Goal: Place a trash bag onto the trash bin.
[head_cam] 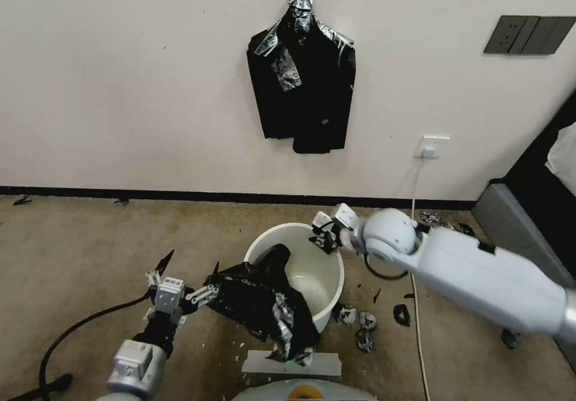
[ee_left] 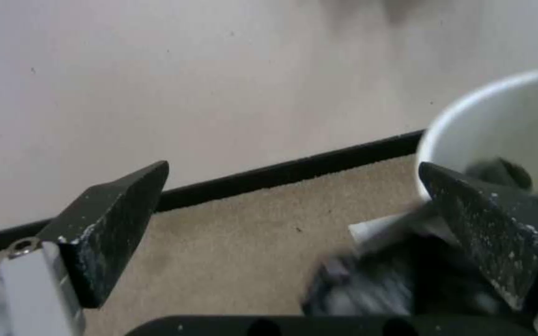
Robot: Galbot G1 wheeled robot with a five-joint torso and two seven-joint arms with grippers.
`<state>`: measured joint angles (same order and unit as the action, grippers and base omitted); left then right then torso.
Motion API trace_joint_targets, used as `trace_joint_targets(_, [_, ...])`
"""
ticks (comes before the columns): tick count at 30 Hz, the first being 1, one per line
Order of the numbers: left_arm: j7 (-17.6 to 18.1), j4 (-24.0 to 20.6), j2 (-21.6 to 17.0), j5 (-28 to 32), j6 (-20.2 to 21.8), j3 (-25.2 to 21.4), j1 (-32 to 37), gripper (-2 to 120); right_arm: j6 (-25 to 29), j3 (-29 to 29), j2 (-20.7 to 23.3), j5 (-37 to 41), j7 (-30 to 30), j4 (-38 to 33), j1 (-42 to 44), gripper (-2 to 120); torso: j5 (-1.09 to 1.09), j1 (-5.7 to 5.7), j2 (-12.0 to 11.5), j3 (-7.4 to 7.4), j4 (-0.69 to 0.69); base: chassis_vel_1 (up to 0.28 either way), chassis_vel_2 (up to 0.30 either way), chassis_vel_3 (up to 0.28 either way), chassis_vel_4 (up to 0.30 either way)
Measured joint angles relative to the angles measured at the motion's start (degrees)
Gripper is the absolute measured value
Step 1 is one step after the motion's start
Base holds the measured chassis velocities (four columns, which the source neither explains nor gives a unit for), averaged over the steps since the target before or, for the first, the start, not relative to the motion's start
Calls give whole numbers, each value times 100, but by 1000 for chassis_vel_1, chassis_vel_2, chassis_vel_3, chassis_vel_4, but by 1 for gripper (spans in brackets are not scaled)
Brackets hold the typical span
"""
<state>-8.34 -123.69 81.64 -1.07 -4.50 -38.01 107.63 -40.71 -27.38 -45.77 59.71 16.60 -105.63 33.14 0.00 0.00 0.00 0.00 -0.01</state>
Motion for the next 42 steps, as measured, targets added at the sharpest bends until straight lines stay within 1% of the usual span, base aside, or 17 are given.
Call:
trace_joint_targets(1, [44,1,5,8,-3,-14,-1,100,127,173,-56,273,480,-150,209,5,-1,0,0,0,0,0,0,0,0])
trace_joint_targets(4, [111,-76,72,25,-2,-92,27,100,401,474,-378,756,1323,-375,559,5,0,0,0,0,0,0,0,0,0])
trace_joint_targets(6, [117,-100,93,26,-2,-112,40,100,455,505,-449,806,1447,-397,593,5,0,0,0,0,1,0,0,0,0])
trace_joint_targets(7, [129,-157,137,30,-2,-153,61,100,639,635,-693,1032,1906,-465,695,5,0,0,0,0,3,0,0,0,0])
trace_joint_targets(8, [132,-189,153,32,-2,-169,71,100,766,723,-850,1178,2243,-518,794,5,-1,0,0,0,3,0,0,0,0])
trace_joint_targets(9, [132,-189,153,32,-2,-169,71,100,766,723,-850,1178,2243,-518,794,5,-1,0,0,0,3,0,0,0,0])
trace_joint_targets(11, [135,-233,165,35,-3,-198,102,100,1000,957,-1126,1310,2724,-596,1107,5,0,0,0,0,2,0,0,0,0])
trace_joint_targets(12, [135,-247,170,37,-3,-213,116,100,1080,1062,-1229,1311,2861,-624,1244,5,-1,0,0,0,1,0,0,0,0])
trace_joint_targets(14, [136,-255,173,41,-3,-228,124,100,1150,1158,-1318,1290,2981,-655,1387,5,-1,0,0,0,2,0,0,0,0])
trace_joint_targets(16, [137,-288,173,62,-4,-275,142,100,1319,1422,-1545,1054,3257,-769,1885,5,-1,0,0,0,1,0,0,0,0])
trace_joint_targets(18, [138,-307,168,81,-4,-289,146,100,1363,1485,-1587,935,3285,-825,2053,5,-2,0,0,0,1,0,0,0,0])
trace_joint_targets(21, [138,-375,139,130,1,-330,157,100,1466,1607,-1743,592,3330,-986,2548,5,0,0,0,0,1,0,0,0,0])
trace_joint_targets(22, [138,-375,139,130,1,-330,157,100,1466,1607,-1743,592,3330,-986,2548,5,0,0,0,0,1,0,0,0,0])
trace_joint_targets(25, [138,-394,139,158,2,-368,193,100,1392,1772,-1883,298,3302,-1129,2973,5,0,0,0,0,0,0,0,0,0])
trace_joint_targets(31, [140,-395,130,173,0,-388,215,100,1372,1913,-1877,54,3301,-1259,3214,5,-1,0,0,0,1,0,0,0,0])
trace_joint_targets(33, [140,-404,133,175,0,-374,202,100,1259,1961,-1874,29,3307,-1291,3360,5,0,0,0,0,0,0,0,0,0])
trace_joint_targets(42, [140,-439,127,172,2,-349,215,100,1151,2032,-1890,-17,3338,-1318,3434,5,0,0,0,0,1,0,0,0,0])
